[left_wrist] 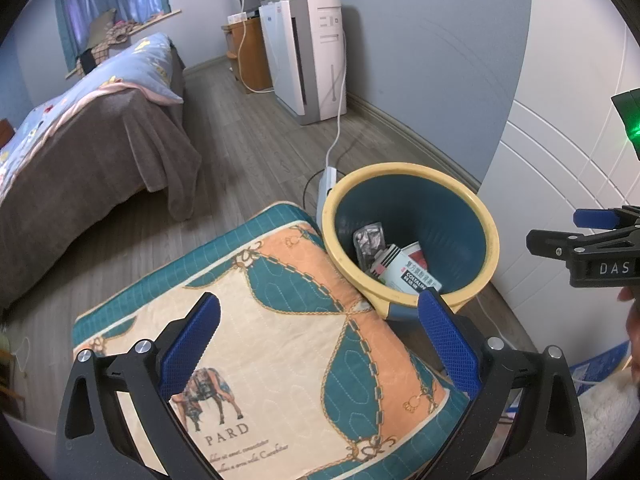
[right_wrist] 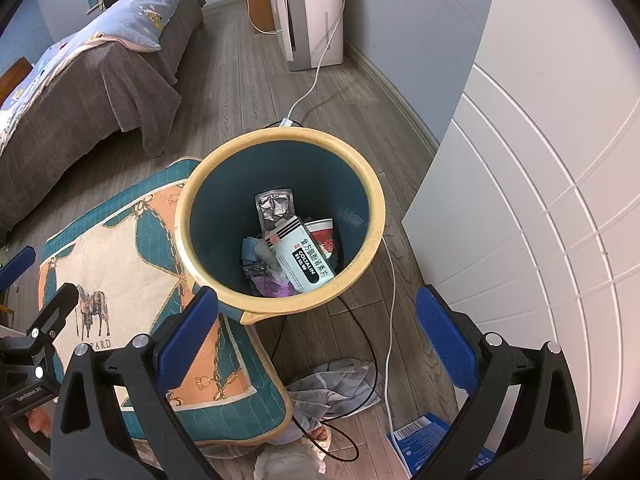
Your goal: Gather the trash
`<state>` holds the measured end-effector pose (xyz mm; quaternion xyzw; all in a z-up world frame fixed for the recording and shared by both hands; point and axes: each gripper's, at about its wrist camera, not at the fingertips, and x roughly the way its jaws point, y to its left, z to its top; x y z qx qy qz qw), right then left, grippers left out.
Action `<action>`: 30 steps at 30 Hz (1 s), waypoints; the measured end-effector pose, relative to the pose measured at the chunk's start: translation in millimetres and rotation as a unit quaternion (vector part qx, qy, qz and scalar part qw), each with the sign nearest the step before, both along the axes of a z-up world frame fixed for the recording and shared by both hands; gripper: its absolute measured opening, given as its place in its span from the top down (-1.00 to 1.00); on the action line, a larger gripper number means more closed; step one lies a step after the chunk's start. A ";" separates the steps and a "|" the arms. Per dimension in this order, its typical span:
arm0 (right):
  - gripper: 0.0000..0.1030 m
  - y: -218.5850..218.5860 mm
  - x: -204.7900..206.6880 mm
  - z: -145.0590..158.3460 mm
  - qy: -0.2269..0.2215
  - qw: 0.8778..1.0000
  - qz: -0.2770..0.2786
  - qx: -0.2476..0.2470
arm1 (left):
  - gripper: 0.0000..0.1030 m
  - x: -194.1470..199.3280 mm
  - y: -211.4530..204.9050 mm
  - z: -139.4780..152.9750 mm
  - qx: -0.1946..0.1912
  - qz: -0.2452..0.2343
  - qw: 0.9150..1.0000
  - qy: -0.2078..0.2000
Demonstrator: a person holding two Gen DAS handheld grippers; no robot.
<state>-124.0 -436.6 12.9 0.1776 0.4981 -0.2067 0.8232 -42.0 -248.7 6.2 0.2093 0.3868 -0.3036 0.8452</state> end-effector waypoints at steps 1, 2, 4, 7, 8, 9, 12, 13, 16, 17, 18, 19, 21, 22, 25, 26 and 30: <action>-0.89 0.4 0.0 0.1 -0.001 1.000 -0.001 0.000 | -0.90 -0.1 0.0 -0.1 0.000 -0.001 1.000 0.001; -0.89 0.5 0.2 0.0 -0.001 1.000 -0.001 0.000 | -0.90 -0.5 -0.1 -0.2 -0.001 -0.002 1.000 0.002; -0.89 0.7 0.3 0.0 0.000 1.000 -0.001 0.000 | -0.90 -1.2 -0.3 -0.3 -0.002 -0.004 1.000 0.003; -0.89 1.0 0.4 0.1 0.000 1.000 -0.001 0.000 | -0.90 -1.8 -0.7 0.1 -0.001 -0.004 1.000 0.000; -0.89 1.0 0.5 0.1 0.000 1.000 -0.001 0.001 | -0.90 -1.7 -0.8 0.1 0.000 -0.004 1.000 0.000; -0.89 1.0 0.7 0.2 0.000 1.000 -0.001 0.000 | -0.90 -1.6 -1.1 0.0 0.000 -0.003 1.000 0.000; -0.89 0.9 1.0 0.3 0.000 1.000 -0.001 0.001 | -0.90 -0.6 -0.8 -0.5 0.000 -0.001 1.000 0.002; -0.89 0.5 0.3 -0.3 0.000 1.000 -0.001 0.001 | -0.90 0.3 -0.2 -0.3 0.000 0.000 1.000 0.002; -0.89 -0.1 -0.2 -1.2 0.001 1.000 -0.001 0.002 | -0.90 0.9 0.2 -0.1 -0.001 -0.002 1.000 0.003; -0.89 0.0 -1.2 -2.2 0.002 1.000 -0.002 0.002 | -0.90 1.2 0.0 -0.2 -0.001 -0.003 1.000 0.004; -0.89 -0.1 -1.9 -3.1 0.002 1.000 -0.003 0.003 | -0.90 1.3 0.2 -0.3 -0.001 -0.005 1.000 0.006; -0.89 -0.4 -2.8 -3.4 0.003 1.000 -0.004 0.003 | -0.90 0.8 0.0 -0.7 0.000 -0.007 1.000 0.007; -0.89 -0.8 -3.6 -4.4 0.004 1.000 -0.005 0.004 | -0.90 0.2 0.1 -1.1 0.002 -0.010 1.000 0.005; -0.89 -0.9 -4.8 -4.6 0.005 1.000 -0.007 0.004 | -0.90 0.0 0.2 -1.0 0.004 -0.011 1.000 0.002; -0.89 -0.7 -3.4 -3.8 0.006 1.000 -0.008 0.004 | -0.90 -3.2 -1.6 0.6 0.012 -0.013 1.000 -0.016; -0.89 -0.4 -2.5 -3.0 0.006 1.000 -0.009 0.004 | -0.90 -3.3 -1.9 1.7 0.014 -0.012 1.000 -0.018; -0.89 -2.5 -3.8 -1.1 0.004 1.000 -0.022 0.004 | -0.90 -1.5 3.1 7.3 0.000 -0.018 1.000 -0.003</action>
